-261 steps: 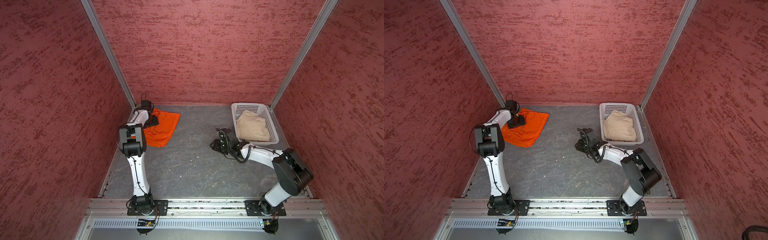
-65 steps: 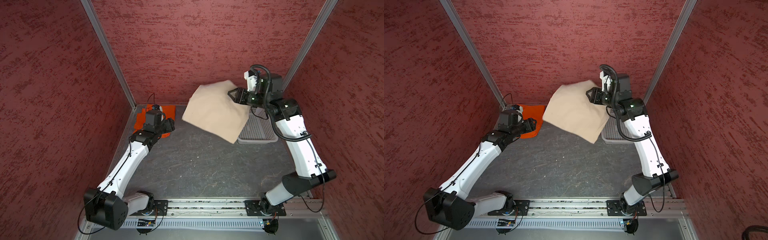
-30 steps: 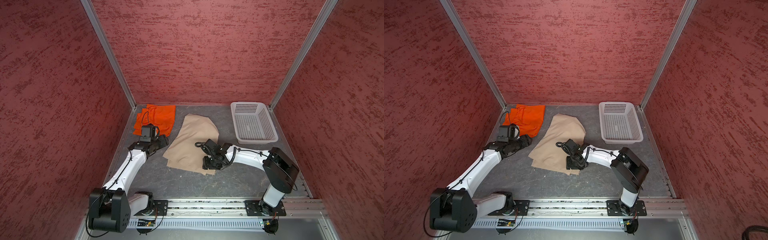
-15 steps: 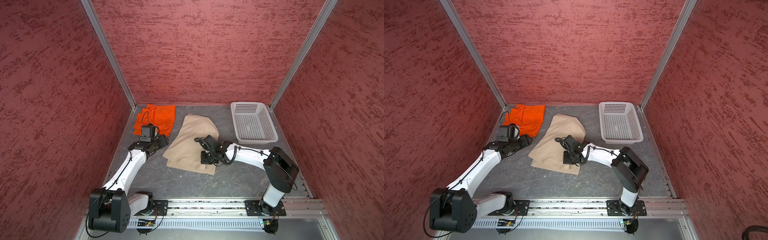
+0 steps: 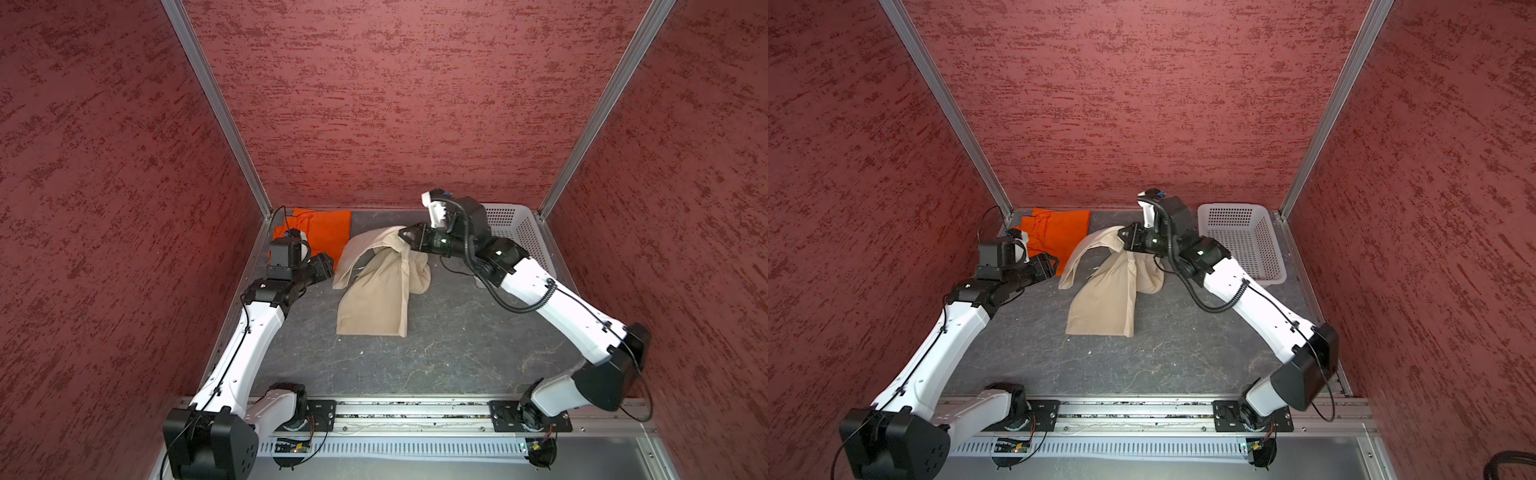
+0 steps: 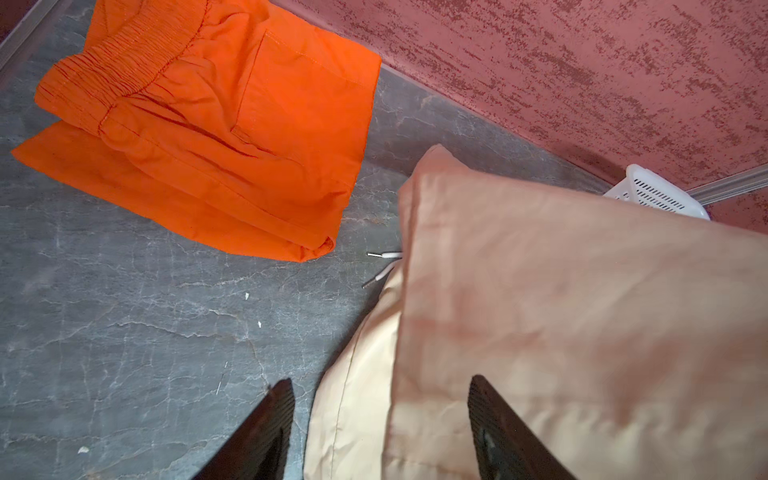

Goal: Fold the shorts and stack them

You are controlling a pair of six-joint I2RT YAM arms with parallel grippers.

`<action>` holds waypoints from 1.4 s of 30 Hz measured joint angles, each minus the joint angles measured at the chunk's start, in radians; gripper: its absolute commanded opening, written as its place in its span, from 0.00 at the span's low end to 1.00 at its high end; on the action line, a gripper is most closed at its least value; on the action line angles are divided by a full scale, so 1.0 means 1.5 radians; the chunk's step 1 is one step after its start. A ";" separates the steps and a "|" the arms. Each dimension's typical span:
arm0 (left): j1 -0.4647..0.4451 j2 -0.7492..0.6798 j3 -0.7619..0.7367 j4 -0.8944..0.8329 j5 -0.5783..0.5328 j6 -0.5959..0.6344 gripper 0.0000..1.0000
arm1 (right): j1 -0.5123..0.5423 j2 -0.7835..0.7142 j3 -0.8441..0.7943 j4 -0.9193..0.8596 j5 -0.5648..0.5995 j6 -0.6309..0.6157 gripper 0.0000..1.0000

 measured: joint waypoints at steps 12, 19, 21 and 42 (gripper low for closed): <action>0.000 0.075 -0.080 0.015 0.057 -0.002 0.69 | -0.063 -0.318 -0.458 -0.211 0.081 0.163 0.42; 0.000 0.253 -0.039 0.104 0.122 -0.029 0.70 | -0.055 -0.199 -0.334 -0.227 0.106 0.089 0.43; -0.001 0.312 -0.003 0.136 0.149 -0.042 0.70 | -0.045 -0.129 -0.296 -0.202 0.106 0.061 0.43; -0.075 0.816 0.503 0.244 0.287 -0.153 0.33 | 0.001 0.199 -0.335 0.080 0.057 0.004 0.36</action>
